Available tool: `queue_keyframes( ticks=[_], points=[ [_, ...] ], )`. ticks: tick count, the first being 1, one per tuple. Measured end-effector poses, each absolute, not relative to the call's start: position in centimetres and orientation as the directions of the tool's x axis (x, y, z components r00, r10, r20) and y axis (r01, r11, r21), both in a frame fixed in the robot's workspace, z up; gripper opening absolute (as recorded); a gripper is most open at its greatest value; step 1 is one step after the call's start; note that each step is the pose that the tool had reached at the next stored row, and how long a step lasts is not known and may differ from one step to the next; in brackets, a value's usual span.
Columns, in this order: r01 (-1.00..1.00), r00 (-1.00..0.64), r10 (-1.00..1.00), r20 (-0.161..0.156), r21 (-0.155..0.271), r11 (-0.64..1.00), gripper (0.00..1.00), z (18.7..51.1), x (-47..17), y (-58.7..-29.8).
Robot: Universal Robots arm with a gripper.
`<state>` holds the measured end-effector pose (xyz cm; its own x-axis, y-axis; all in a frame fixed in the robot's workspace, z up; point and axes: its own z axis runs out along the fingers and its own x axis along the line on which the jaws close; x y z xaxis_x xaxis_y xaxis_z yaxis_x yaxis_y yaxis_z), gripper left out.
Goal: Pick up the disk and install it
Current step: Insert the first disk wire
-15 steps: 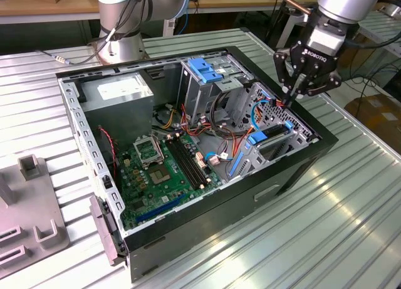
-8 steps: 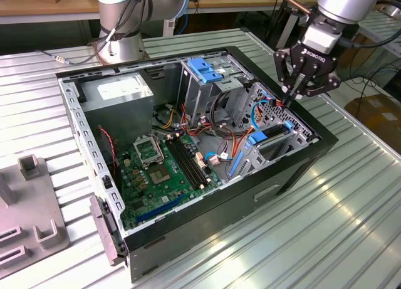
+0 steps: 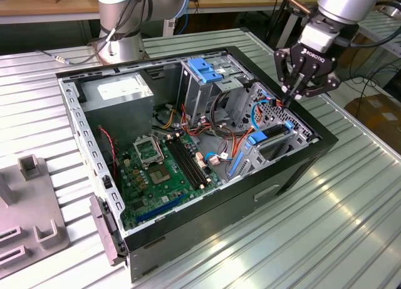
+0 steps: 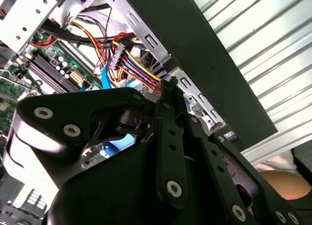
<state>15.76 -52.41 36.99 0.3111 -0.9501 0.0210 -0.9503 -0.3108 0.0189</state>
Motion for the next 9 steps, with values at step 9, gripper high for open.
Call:
queue_keyframes(
  ticks=[9],
  points=[
    [-0.971, 0.238, -0.971, 0.021, 0.019, -0.238, 0.16, 36.83, 15.67, -52.41]
  ],
)
